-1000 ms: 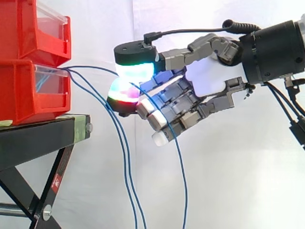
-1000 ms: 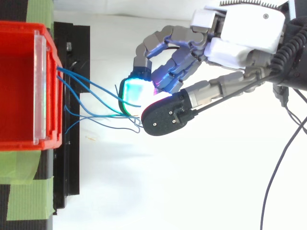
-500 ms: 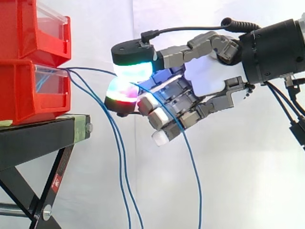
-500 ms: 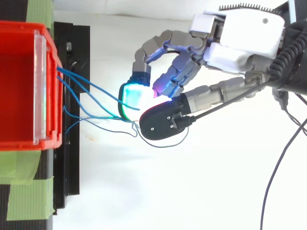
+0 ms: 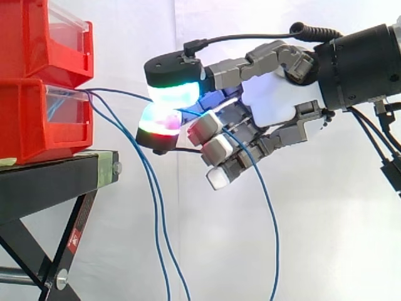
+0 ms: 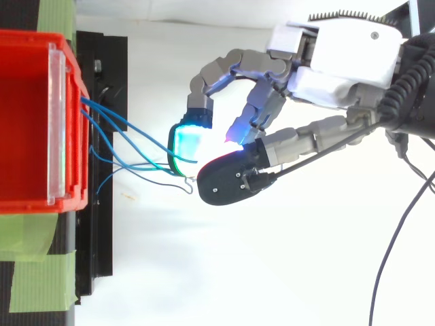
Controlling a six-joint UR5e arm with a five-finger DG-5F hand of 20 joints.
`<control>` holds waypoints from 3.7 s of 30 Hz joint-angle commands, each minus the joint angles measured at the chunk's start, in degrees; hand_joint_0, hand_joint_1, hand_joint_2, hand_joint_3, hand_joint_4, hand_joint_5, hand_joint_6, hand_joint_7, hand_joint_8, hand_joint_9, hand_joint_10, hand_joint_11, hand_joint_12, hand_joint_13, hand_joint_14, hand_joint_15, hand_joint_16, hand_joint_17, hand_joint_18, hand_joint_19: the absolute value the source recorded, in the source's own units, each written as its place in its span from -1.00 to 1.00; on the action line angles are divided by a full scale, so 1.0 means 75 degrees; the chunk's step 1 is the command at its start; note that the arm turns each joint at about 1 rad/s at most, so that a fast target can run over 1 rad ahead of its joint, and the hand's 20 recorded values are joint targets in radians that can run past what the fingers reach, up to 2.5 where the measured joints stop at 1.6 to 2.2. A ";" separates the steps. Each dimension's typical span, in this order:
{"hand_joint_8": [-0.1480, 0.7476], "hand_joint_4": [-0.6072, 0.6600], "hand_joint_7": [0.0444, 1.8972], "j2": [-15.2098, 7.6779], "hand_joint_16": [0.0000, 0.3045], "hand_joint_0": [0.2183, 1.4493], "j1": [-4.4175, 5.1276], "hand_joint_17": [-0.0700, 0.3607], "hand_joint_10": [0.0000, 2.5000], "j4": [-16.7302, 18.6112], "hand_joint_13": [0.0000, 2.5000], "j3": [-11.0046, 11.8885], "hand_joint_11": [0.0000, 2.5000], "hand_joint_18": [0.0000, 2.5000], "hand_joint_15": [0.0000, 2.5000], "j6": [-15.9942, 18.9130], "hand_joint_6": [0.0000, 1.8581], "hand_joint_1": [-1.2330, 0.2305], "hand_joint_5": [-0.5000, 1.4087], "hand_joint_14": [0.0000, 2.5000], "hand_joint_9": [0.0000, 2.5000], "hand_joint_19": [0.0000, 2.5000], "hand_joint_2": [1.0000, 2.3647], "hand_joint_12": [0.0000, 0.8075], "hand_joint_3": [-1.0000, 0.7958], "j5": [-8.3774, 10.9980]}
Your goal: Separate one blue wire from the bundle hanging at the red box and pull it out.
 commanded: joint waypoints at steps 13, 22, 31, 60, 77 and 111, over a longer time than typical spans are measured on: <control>0.31 0.11 0.06 0.0000 -0.57 -0.33 -0.0007 0.01 -0.99 -0.0003 0.15 0.0000 0.12 -0.19 0.04 -0.0035 -0.02 -0.36 -0.65 -0.99 0.08 -0.50 -0.99 0.16 0.06 -0.0002; 0.29 0.10 0.07 0.0000 -0.56 -0.33 -0.0007 0.02 -0.99 -0.0003 0.16 0.0000 0.14 -0.19 0.05 -0.0035 -0.02 -0.36 -0.65 -0.99 0.08 -0.50 -0.99 0.15 0.06 -0.0002; 0.29 0.06 0.12 0.0000 -0.56 -0.33 -0.0007 0.03 -0.99 -0.0003 0.16 0.0000 0.14 -0.20 0.05 -0.0035 -0.02 -0.35 -0.65 -0.99 0.10 -0.51 -0.99 0.19 0.09 -0.0002; 0.27 0.00 0.13 0.0000 -0.56 -0.32 0.0005 0.02 -0.99 -0.0003 0.15 0.0000 0.14 -0.19 0.04 -0.0035 -0.02 -0.35 -0.64 -0.99 0.14 -0.52 -1.00 0.16 0.11 -0.0002; 0.27 0.00 0.12 0.0000 -0.56 -0.32 -0.0007 0.02 -0.99 0.0009 0.14 0.0000 0.14 -0.19 0.03 -0.0035 -0.02 -0.35 -0.64 -0.99 0.13 -0.52 -1.00 0.16 0.11 -0.0002; 0.27 -0.01 0.11 -0.0012 -0.57 -0.31 -0.0007 0.01 -0.99 0.0009 0.14 0.0000 0.13 -0.19 0.02 -0.0035 -0.02 -0.35 -0.64 -0.99 0.14 -0.52 -1.00 0.15 0.11 -0.0002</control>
